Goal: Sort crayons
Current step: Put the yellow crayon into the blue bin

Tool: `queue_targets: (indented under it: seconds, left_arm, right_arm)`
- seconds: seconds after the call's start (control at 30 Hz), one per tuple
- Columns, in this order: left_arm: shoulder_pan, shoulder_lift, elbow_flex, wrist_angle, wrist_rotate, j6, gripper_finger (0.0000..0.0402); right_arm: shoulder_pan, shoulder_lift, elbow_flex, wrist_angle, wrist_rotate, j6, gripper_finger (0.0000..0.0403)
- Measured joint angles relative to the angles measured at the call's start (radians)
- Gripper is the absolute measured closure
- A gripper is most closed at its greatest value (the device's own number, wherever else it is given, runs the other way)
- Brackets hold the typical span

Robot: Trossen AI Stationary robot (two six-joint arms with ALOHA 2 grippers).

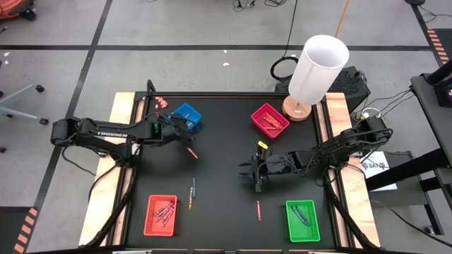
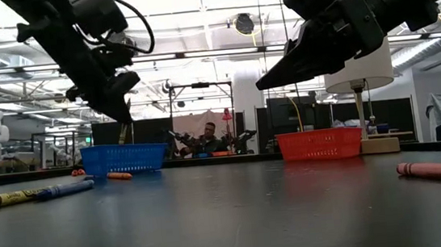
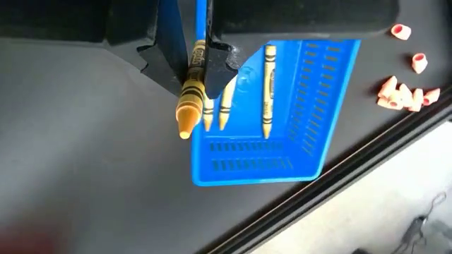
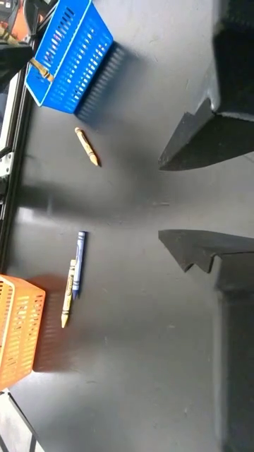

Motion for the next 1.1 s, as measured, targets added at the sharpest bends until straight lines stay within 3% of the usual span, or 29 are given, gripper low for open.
queue_targets:
  seconds: [0.33,0.7,0.87,1.1]
  left_arm:
    - [0.123,-0.031,0.006,-0.001,0.163,0.000,0.0374]
    - [0.195,-0.095,0.023,-0.020,0.168,0.077,0.0374]
    - [0.267,-0.065,0.023,-0.068,0.168,0.074,0.0374]
    - [0.302,-0.002,0.023,-0.063,0.243,0.072,0.0374]
  right_arm:
    - [0.000,0.000,0.000,0.000,0.001,-0.004,0.0273]
    - [0.000,0.000,0.000,0.000,0.002,-0.004,0.0273]
    - [0.000,0.000,0.000,0.000,0.002,0.000,0.0273]
    - [0.000,0.000,0.000,0.001,0.002,0.000,0.0273]
